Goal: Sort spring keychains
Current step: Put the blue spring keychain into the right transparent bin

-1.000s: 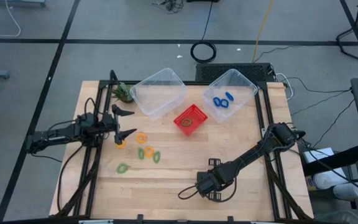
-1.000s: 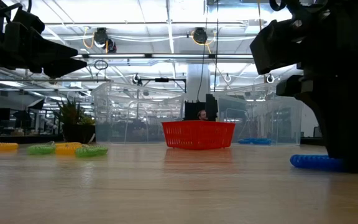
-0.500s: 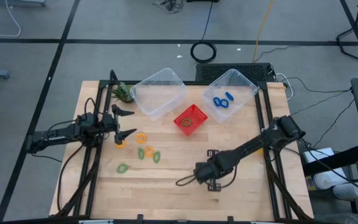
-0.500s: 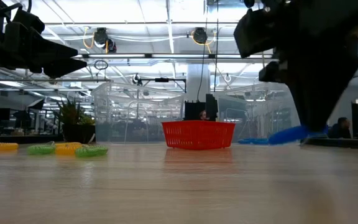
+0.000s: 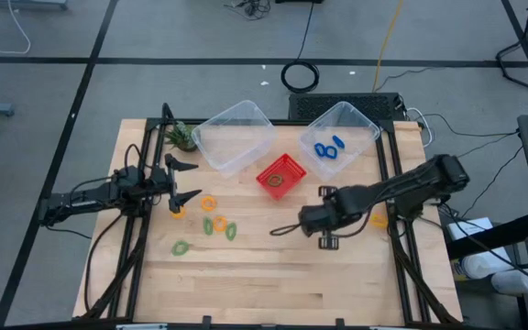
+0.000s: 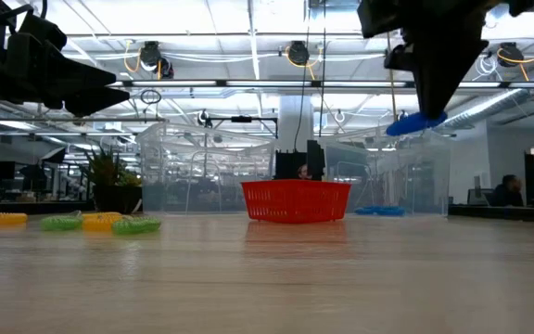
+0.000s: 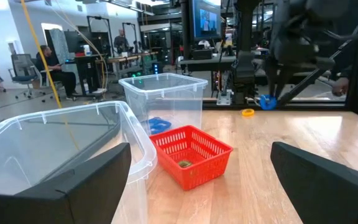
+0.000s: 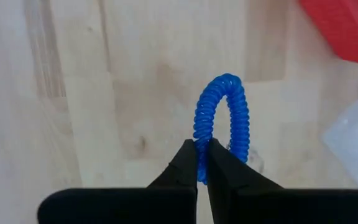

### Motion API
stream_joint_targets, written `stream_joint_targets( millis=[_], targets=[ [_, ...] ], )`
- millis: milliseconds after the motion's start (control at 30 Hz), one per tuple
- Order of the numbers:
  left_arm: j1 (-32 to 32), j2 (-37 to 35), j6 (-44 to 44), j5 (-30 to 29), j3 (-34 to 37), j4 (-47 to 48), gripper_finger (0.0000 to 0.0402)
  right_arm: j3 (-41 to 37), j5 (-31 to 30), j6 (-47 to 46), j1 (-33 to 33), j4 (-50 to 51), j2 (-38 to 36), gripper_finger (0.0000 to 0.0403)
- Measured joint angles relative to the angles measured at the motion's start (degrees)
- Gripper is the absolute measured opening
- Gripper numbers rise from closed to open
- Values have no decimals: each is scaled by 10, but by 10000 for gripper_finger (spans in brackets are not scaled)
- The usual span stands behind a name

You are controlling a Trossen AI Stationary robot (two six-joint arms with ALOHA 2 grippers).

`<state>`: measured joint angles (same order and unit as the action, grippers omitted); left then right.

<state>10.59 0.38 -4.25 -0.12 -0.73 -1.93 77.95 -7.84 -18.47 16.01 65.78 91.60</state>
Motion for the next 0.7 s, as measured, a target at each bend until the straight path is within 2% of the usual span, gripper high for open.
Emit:
stream_joint_targets(
  millis=[267,400,700],
  targets=[
    [0,0,0,0,0,0,395,0,-3,-31,-32,52,-70,0],
    [0,0,0,0,0,0,395,5,-26,-35,-53,72,-97,0],
    [0,0,0,0,0,0,395,100,-57,-78,-149,138,-100,0]
  ],
)
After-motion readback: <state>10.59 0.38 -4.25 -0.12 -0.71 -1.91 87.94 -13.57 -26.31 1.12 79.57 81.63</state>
